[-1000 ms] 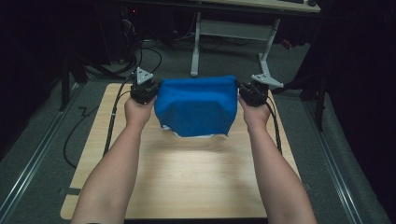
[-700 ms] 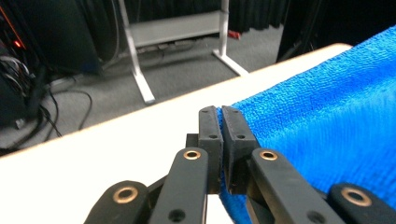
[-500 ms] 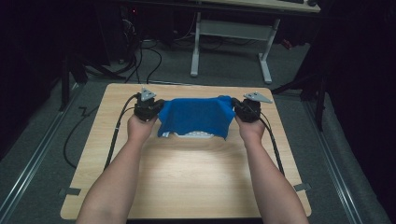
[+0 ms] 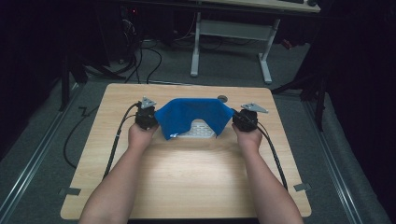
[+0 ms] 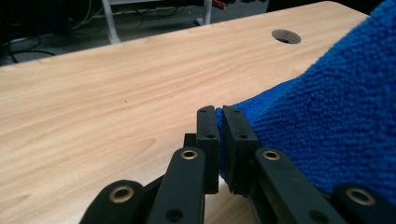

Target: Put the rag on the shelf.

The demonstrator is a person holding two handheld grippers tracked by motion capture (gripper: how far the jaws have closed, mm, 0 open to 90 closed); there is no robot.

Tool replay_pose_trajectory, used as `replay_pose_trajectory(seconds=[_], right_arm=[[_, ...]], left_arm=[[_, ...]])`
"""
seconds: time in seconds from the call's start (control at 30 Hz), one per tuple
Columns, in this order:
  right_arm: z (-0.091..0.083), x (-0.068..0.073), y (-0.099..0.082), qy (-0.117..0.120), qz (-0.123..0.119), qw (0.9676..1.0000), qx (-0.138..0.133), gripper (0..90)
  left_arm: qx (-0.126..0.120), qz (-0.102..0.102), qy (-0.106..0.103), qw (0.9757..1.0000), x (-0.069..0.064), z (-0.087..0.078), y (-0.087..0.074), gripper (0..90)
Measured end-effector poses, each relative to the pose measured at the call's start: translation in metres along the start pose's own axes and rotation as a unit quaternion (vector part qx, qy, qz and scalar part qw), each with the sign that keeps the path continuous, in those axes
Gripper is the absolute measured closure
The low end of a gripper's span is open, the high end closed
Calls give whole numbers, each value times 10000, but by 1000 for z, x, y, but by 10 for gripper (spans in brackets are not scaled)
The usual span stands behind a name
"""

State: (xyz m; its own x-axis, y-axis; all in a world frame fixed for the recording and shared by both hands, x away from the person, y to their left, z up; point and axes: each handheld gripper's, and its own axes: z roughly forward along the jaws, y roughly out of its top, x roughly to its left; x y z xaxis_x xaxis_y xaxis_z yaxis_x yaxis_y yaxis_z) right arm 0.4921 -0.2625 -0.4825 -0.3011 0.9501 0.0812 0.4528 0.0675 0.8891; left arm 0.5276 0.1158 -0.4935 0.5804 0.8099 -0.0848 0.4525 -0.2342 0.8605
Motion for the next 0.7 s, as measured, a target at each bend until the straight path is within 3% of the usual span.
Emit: replay_pose_trajectory(seconds=[0.3,0.4,0.6,0.7], right_arm=[[-5,-5,-10,-95,29,9999,44,865],[-6,-5,-11,-142,50,9998,94,774],[-16,-10,-13,-183,167,9997,-8,696],[-22,-12,-13,-210,186,9996,20,671]], left_arm=[[-79,9,-45,10000,-6,0,-2,837],[-76,-75,9,9999,-4,-3,0,735],[-157,-118,371,9991,-1,-17,0,610],[-77,-133,418,9990,0,-21,-5,593]])
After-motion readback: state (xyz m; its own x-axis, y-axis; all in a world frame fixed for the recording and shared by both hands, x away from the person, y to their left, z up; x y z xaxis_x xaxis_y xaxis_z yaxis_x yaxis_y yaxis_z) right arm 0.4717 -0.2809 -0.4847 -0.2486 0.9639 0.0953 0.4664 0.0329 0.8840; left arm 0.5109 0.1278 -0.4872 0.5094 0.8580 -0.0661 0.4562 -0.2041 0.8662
